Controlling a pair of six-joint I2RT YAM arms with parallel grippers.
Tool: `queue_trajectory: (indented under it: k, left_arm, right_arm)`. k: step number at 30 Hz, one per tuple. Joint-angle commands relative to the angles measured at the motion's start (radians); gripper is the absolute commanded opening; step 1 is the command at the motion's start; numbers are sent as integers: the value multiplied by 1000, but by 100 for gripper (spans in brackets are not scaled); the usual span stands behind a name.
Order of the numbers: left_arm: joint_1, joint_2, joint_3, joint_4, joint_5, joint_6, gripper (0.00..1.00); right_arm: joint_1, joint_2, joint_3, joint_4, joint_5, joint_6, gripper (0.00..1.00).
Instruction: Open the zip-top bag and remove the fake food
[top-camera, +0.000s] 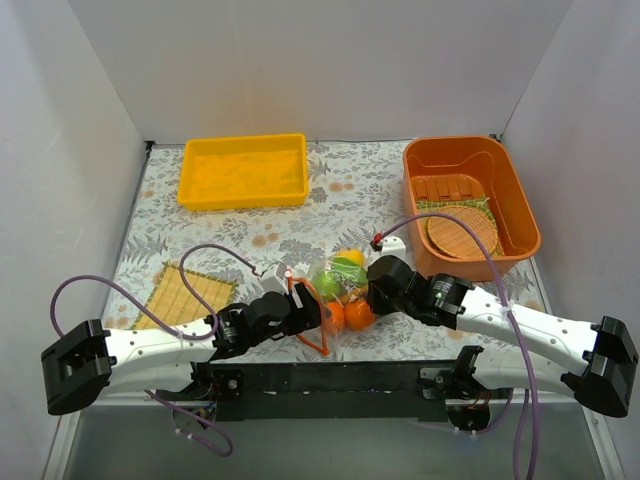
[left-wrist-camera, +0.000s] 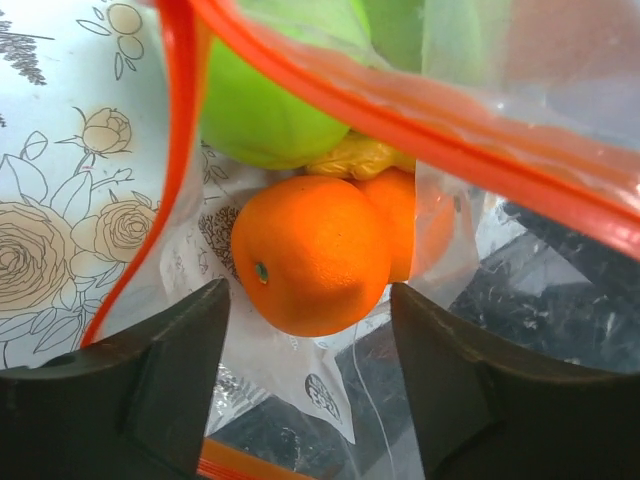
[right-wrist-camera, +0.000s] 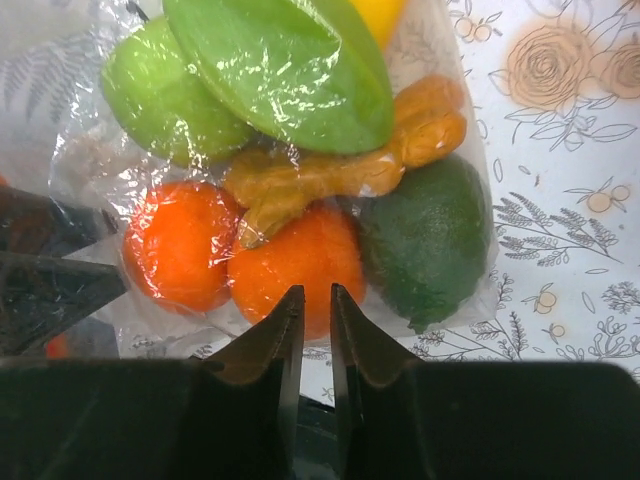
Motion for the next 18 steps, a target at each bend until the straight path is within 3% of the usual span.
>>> queue_trajectory:
  k: [1,18]
  left_arm:
    - [2,22,-8,87,45,35,69]
    - [-10,266,198,-97,23,120,86]
  right_arm:
    - [-3,10,-28,100,-63,-4,23]
    - [-28,127,-93,125,-51,-6,18]
